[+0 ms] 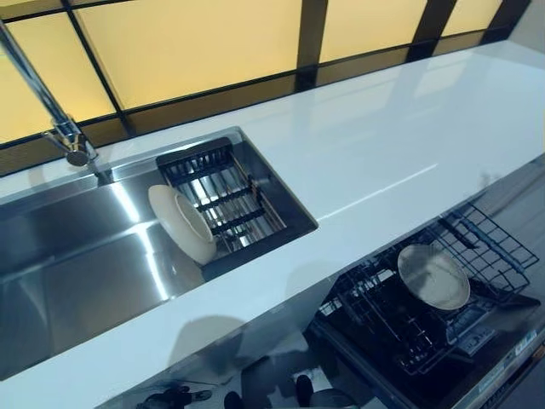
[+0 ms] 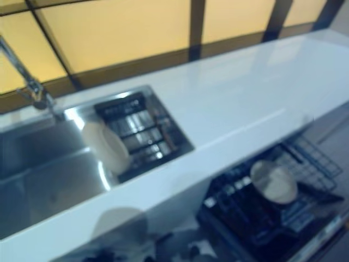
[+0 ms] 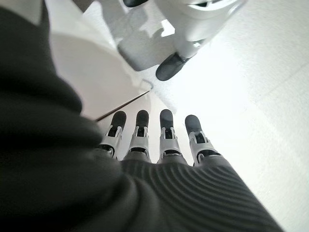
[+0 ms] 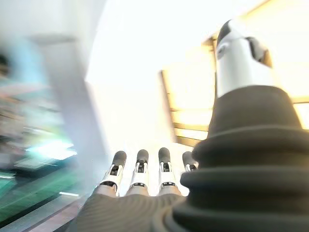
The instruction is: Take plates into dishwasher
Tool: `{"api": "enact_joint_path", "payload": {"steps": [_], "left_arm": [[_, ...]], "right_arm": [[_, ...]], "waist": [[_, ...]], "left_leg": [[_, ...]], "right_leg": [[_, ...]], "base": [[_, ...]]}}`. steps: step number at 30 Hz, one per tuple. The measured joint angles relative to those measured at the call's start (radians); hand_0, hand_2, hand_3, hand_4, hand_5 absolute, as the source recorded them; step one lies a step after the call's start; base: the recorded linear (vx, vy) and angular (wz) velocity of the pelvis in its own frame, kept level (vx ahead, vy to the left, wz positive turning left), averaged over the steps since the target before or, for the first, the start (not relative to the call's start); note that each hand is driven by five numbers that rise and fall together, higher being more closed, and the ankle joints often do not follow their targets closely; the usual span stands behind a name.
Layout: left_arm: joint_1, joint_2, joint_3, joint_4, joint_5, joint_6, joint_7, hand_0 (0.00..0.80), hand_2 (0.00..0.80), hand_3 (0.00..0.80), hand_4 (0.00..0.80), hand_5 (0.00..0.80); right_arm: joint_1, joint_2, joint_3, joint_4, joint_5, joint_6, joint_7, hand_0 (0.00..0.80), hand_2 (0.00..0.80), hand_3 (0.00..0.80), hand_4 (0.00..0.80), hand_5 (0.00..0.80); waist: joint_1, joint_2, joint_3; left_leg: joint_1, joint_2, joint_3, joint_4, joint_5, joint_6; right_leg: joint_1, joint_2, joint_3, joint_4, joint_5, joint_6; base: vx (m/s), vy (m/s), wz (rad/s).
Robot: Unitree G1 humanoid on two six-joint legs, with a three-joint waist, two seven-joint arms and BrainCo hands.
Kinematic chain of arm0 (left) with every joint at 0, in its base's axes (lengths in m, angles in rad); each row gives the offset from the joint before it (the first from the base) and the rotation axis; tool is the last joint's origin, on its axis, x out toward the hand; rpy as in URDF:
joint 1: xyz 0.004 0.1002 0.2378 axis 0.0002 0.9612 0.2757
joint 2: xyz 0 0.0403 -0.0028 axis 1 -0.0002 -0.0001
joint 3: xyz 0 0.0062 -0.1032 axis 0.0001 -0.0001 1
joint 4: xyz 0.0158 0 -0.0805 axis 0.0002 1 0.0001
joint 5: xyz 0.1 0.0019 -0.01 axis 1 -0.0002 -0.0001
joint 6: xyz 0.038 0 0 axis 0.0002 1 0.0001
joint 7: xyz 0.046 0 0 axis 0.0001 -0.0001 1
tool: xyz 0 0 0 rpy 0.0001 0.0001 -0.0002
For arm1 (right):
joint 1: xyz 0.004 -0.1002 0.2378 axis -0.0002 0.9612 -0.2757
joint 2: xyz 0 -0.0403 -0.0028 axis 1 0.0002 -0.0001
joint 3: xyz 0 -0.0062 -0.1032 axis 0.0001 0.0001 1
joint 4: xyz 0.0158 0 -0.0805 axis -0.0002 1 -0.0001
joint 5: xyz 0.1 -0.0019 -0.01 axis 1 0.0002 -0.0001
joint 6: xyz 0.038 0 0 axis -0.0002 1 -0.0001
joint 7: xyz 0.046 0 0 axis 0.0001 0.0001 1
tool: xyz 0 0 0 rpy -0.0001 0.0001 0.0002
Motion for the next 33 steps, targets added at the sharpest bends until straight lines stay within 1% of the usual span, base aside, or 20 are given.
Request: {"api": "enact_joint_path", "payload": {"steps": [1, 2, 3, 4, 9, 12, 13, 15, 16, 18, 19, 21, 22, 24, 27, 28, 29, 33], "left_arm": [[-0.001, 0.000, 0.000, -0.001, -0.005, -0.001, 0.003, 0.000, 0.000, 0.000, 0.000, 0.000], [-0.001, 0.000, 0.000, -0.001, -0.010, -0.001, 0.008, 0.000, 0.000, 0.000, 0.000, 0.000], [0.001, 0.000, 0.001, -0.002, -0.016, -0.001, 0.011, 0.000, 0.000, 0.000, 0.000, 0.000], [0.000, 0.000, 0.002, -0.003, -0.025, 0.000, 0.016, 0.000, 0.000, 0.000, 0.000, 0.000], [0.025, 0.002, 0.018, -0.004, -0.043, 0.011, 0.032, 0.000, 0.000, 0.000, 0.000, 0.000], [0.024, 0.001, 0.038, -0.005, -0.045, 0.018, 0.039, 0.000, 0.000, 0.000, 0.000, 0.000], [0.022, 0.002, 0.038, -0.005, -0.053, 0.020, 0.041, 0.000, 0.000, 0.000, 0.000, 0.000], [0.026, 0.005, 0.039, -0.005, -0.053, 0.020, 0.045, 0.000, 0.000, 0.000, 0.000, 0.000], [0.027, 0.007, 0.040, -0.004, -0.053, 0.020, 0.048, 0.000, 0.000, 0.000, 0.000, 0.000], [0.036, 0.012, 0.044, 0.000, -0.053, 0.021, 0.050, 0.000, 0.000, 0.000, 0.000, 0.000], [0.042, 0.012, 0.050, 0.000, -0.053, 0.022, 0.049, 0.000, 0.000, 0.000, 0.000, 0.000], [0.047, 0.012, 0.057, 0.001, -0.053, 0.023, 0.049, 0.000, 0.000, 0.000, 0.000, 0.000], [0.049, 0.013, 0.059, 0.001, -0.053, 0.022, 0.049, 0.000, 0.000, 0.000, 0.000, 0.000], [0.050, 0.016, 0.059, 0.002, -0.053, 0.019, 0.049, 0.000, 0.000, 0.000, 0.000, 0.000], [0.044, 0.019, 0.061, 0.003, -0.053, 0.017, 0.049, 0.000, 0.000, 0.000, 0.000, 0.000], [0.045, 0.019, 0.062, 0.003, -0.053, 0.016, 0.049, 0.000, 0.000, 0.000, 0.000, 0.000], [0.042, 0.019, 0.062, 0.002, -0.053, 0.015, 0.049, 0.000, 0.000, 0.000, 0.000, 0.000], [0.045, 0.021, 0.079, 0.001, -0.053, 0.004, 0.049, 0.000, 0.000, 0.000, 0.000, 0.000]], "right_arm": [[-0.062, -0.001, 0.065, -0.033, -0.023, -0.016, -0.011, 0.000, 0.000, 0.000, 0.000, 0.000], [-0.112, 0.002, 0.115, -0.061, -0.046, -0.039, -0.025, 0.000, 0.000, 0.000, 0.000, 0.000], [-0.149, 0.005, 0.158, -0.082, -0.069, -0.054, -0.038, 0.000, 0.000, 0.000, 0.000, 0.000], [-0.179, 0.013, 0.197, -0.098, -0.092, -0.065, -0.051, 0.000, 0.000, 0.000, 0.000, 0.000], [-0.267, 0.090, 0.287, -0.139, -0.191, -0.109, -0.069, 0.000, 0.000, 0.000, 0.000, 0.000], [-0.331, 0.125, 0.364, -0.154, -0.254, -0.131, -0.069, 0.000, 0.000, 0.000, 0.000, 0.000], [-0.339, 0.129, 0.378, -0.160, -0.276, -0.142, -0.069, 0.000, 0.000, 0.000, 0.000, 0.000], [-0.343, 0.168, 0.381, -0.162, -0.323, -0.159, -0.068, 0.000, 0.000, 0.000, 0.000, 0.000], [-0.343, 0.174, 0.397, -0.162, -0.348, -0.169, -0.067, 0.000, 0.000, 0.000, 0.000, 0.000], [-0.343, 0.209, 0.410, -0.164, -0.394, -0.185, -0.053, 0.000, 0.000, 0.000, 0.000, 0.000], [-0.343, 0.223, 0.415, -0.165, -0.413, -0.189, -0.045, 0.000, 0.000, 0.000, 0.000, 0.000], [-0.343, 0.235, 0.421, -0.165, -0.452, -0.201, -0.029, 0.000, 0.000, 0.000, 0.000, 0.000], [-0.343, 0.244, 0.423, -0.162, -0.466, -0.202, -0.025, 0.000, 0.000, 0.000, 0.000, 0.000], [-0.343, 0.257, 0.425, -0.161, -0.485, -0.208, -0.019, 0.000, 0.000, 0.000, 0.000, 0.000], [-0.343, 0.270, 0.436, -0.159, -0.502, -0.225, -0.006, 0.000, 0.000, 0.000, 0.000, 0.000], [-0.343, 0.274, 0.448, -0.159, -0.506, -0.239, -0.001, 0.000, 0.000, 0.000, 0.000, 0.000], [-0.343, 0.279, 0.448, -0.159, -0.521, -0.245, 0.004, 0.000, 0.000, 0.000, 0.000, 0.000], [-0.343, 0.296, 0.453, -0.157, -0.562, -0.276, 0.031, 0.000, 0.000, 0.000, 0.000, 0.000]], "waist": [[0.015, 0.000, 0.000], [0.025, -0.003, -0.002], [0.044, -0.007, -0.005], [0.049, -0.013, -0.012], [0.116, -0.044, -0.034], [0.142, -0.050, -0.035], [0.150, -0.050, -0.035], [0.172, -0.054, -0.034], [0.185, -0.056, -0.033], [0.192, -0.068, -0.029], [0.208, -0.074, -0.025], [0.219, -0.087, -0.017], [0.237, -0.092, -0.012], [0.244, -0.101, -0.004], [0.272, -0.107, 0.012], [0.285, -0.107, 0.017], [0.293, -0.108, 0.025], [0.306, -0.110, 0.054]], "left_leg": [[0.003, 0.000, -0.004, 0.000, 0.000, 0.000], [0.004, -0.001, -0.015, 0.000, 0.002, 0.000], [0.004, -0.002, -0.029, 0.000, 0.003, 0.000], [0.003, -0.003, -0.038, 0.000, 0.004, 0.000], [-0.011, -0.012, -0.106, 0.001, 0.013, -0.005], [-0.019, -0.022, -0.149, 0.001, 0.022, -0.003], [-0.018, -0.027, -0.164, 0.001, 0.024, -0.001], [-0.018, -0.034, -0.192, 0.001, 0.028, 0.001], [-0.021, -0.035, -0.198, 0.001, 0.029, 0.002], [-0.033, -0.039, -0.225, 0.001, 0.037, 0.003], [-0.038, -0.039, -0.234, 0.001, 0.039, 0.004], [-0.049, -0.042, -0.252, 0.001, 0.043, 0.006], [-0.055, -0.043, -0.258, 0.001, 0.044, 0.006], [-0.066, -0.048, -0.282, 0.002, 0.049, 0.006], [-0.073, -0.053, -0.302, 0.006, 0.059, 0.002], [-0.086, -0.056, -0.315, 0.007, 0.063, 0.002], [-0.088, -0.057, -0.323, 0.007, 0.065, 0.002], [-0.103, -0.062, -0.346, 0.007, 0.073, 0.001]], "right_leg": [[0.004, 0.000, -0.004, -0.001, -0.001, 0.000], [0.010, 0.000, -0.015, -0.003, -0.004, 0.000], [0.018, -0.001, -0.029, -0.002, -0.008, 0.000], [0.021, -0.001, -0.038, -0.002, -0.011, -0.001], [0.041, -0.006, -0.097, -0.002, -0.030, 0.001], [0.056, -0.012, -0.129, 0.001, -0.039, 0.007], [0.063, -0.016, -0.133, 0.001, -0.043, 0.010], [0.077, -0.020, -0.153, 0.001, -0.050, 0.014], [0.078, -0.021, -0.161, 0.001, -0.051, 0.014], [0.078, -0.021, -0.188, 0.000, -0.052, 0.014], [0.078, -0.020, -0.195, 0.000, -0.053, 0.014], [0.078, -0.020, -0.210, 0.001, -0.054, 0.014], [0.078, -0.020, -0.217, 0.001, -0.055, 0.015], [0.078, -0.021, -0.236, 0.001, -0.058, 0.016], [0.077, -0.021, -0.247, 0.001, -0.061, 0.017], [0.071, -0.021, -0.260, 0.001, -0.063, 0.018], [0.071, -0.021, -0.263, 0.001, -0.063, 0.018], [0.069, -0.021, -0.273, 0.001, -0.066, 0.019]], "base": [[0.051, 0.008, 0.15], [0.054, 0.007, 0.29], [0.050, 0.003, 0.34], [0.043, -0.001, 0.37], [0.039, -0.009, 0.39], [0.039, -0.009, 0.45], [0.023, -0.004, 0.48], [0.016, -0.004, 0.40], [0.022, -0.003, 0.36], [0.027, -0.009, 0.35], [0.023, -0.014, 0.33], [0.010, -0.018, 0.26], [-0.005, -0.027, 0.25], [-0.010, -0.027, 0.32], [-0.007, -0.011, 0.28], [-0.014, -0.009, 0.27], [-0.029, -0.012, 0.29], [-0.025, -0.009, 0.21]]}}
